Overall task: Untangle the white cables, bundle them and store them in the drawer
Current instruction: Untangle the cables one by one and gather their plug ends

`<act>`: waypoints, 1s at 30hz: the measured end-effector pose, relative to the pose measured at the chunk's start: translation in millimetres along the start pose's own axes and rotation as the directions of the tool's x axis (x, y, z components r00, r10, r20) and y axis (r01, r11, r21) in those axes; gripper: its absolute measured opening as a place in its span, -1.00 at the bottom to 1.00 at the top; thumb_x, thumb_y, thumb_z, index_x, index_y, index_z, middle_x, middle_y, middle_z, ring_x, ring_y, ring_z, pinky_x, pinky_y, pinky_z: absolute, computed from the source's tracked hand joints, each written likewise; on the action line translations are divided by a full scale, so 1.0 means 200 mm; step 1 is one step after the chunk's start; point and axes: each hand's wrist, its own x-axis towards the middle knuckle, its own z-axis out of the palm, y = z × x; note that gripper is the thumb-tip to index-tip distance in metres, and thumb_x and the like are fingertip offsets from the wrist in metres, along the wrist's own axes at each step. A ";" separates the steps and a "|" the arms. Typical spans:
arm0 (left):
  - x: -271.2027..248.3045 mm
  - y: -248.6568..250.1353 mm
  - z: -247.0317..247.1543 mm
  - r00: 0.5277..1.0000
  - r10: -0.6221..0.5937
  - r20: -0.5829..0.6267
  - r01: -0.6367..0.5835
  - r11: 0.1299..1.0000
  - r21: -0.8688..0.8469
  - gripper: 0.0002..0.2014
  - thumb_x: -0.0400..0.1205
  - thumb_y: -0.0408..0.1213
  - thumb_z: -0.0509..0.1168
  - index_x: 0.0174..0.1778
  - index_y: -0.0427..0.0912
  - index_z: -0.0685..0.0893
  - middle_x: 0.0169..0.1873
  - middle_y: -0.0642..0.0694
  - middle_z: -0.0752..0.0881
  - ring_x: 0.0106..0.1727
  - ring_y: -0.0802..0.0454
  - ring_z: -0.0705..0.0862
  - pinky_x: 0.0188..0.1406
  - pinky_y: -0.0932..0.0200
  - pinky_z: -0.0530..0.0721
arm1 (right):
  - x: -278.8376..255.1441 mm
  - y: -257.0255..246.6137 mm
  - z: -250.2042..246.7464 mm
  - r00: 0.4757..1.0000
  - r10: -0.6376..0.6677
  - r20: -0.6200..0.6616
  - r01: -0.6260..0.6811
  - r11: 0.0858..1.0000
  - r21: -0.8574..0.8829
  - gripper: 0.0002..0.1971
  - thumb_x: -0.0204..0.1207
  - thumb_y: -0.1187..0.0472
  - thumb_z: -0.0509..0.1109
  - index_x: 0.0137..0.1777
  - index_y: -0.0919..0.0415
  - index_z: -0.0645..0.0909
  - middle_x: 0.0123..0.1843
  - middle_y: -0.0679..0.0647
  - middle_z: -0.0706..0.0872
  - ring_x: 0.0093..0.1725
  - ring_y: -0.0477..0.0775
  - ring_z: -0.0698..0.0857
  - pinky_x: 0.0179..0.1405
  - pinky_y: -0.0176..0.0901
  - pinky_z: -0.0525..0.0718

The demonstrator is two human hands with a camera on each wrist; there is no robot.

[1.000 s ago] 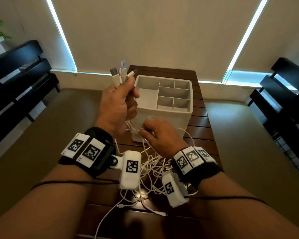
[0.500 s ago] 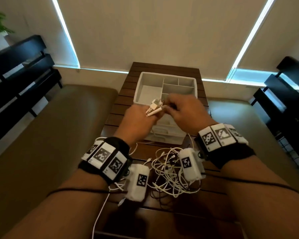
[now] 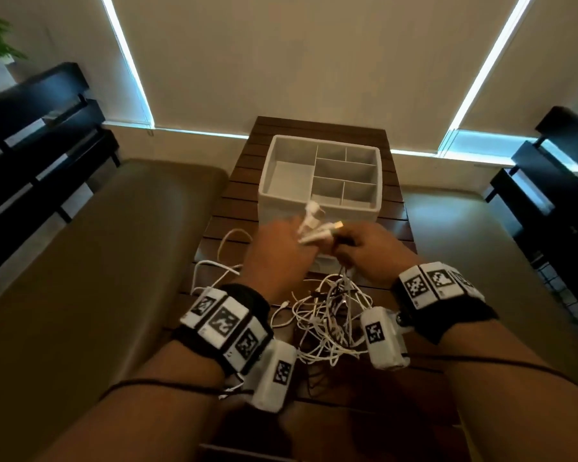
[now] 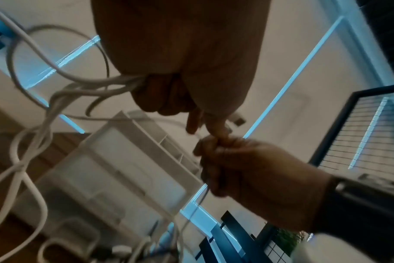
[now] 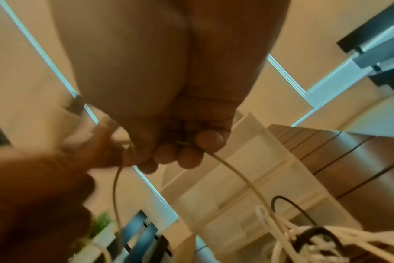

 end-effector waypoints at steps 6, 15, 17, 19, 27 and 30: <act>0.04 0.00 -0.02 0.975 -0.217 -0.038 0.180 0.882 -0.437 -0.86 0.61 -0.16 0.40 -0.24 -0.07 0.75 -0.47 0.02 0.61 -0.50 0.14 0.46 -0.52 0.21 0.42 | -0.05 0.15 0.06 0.995 0.100 0.006 -0.099 0.972 0.213 -0.88 0.58 0.22 0.37 -0.19 0.07 0.62 -0.34 0.02 0.69 -0.32 -0.02 0.65 -0.21 -0.04 0.64; 0.11 -0.04 -0.24 0.932 -0.179 -0.317 0.158 0.983 -0.089 -0.92 0.55 -0.20 0.45 -0.08 -0.02 0.73 -0.39 0.09 0.61 -0.38 0.16 0.61 -0.45 0.44 0.42 | -0.08 0.13 0.03 0.971 0.138 -0.197 -0.092 0.970 0.224 -0.88 0.59 0.20 0.37 -0.14 0.14 0.71 -0.35 0.10 0.72 -0.41 -0.13 0.64 -0.42 -0.41 0.57; 0.07 0.01 -0.18 0.975 -0.116 -0.187 0.088 0.984 -0.153 -0.91 0.53 -0.11 0.48 -0.13 0.02 0.74 -0.41 0.11 0.66 -0.42 0.27 0.64 -0.51 0.41 0.46 | -0.06 0.03 0.00 0.985 0.066 -0.158 -0.040 0.986 0.164 -0.88 0.60 0.18 0.37 -0.11 0.07 0.74 -0.37 0.04 0.68 -0.41 -0.16 0.58 -0.42 -0.42 0.54; 0.02 0.08 -0.10 0.999 -0.021 -0.035 0.014 0.981 -0.193 -0.84 0.54 -0.05 0.47 -0.18 -0.07 0.76 -0.43 0.03 0.69 -0.53 0.28 0.59 -0.55 0.34 0.51 | -0.05 -0.04 -0.01 0.994 -0.010 -0.112 0.025 0.991 0.134 -0.87 0.60 0.20 0.35 -0.08 0.05 0.74 -0.36 0.03 0.67 -0.41 -0.15 0.56 -0.39 -0.35 0.55; 0.10 0.09 -0.26 0.936 -0.283 -0.211 0.122 0.819 -0.560 -0.81 0.62 -0.08 0.39 -0.30 0.00 0.67 -0.53 0.12 0.52 -0.68 0.37 0.38 -0.68 0.43 0.34 | -0.10 0.17 0.02 0.981 0.173 0.085 -0.183 0.976 0.119 -0.88 0.61 0.21 0.33 -0.11 0.21 0.65 -0.23 0.10 0.72 -0.18 0.10 0.70 0.04 0.15 0.71; 0.16 0.00 -0.38 0.918 -0.335 -0.213 0.188 0.839 -0.510 -0.83 0.58 -0.08 0.43 -0.28 -0.05 0.72 -0.52 0.06 0.57 -0.58 0.21 0.43 -0.58 0.26 0.38 | -0.12 0.22 0.02 0.975 0.223 -0.027 -0.219 0.971 0.098 -0.83 0.63 0.18 0.31 -0.19 0.10 0.66 -0.29 0.09 0.72 -0.27 0.01 0.71 -0.09 0.08 0.73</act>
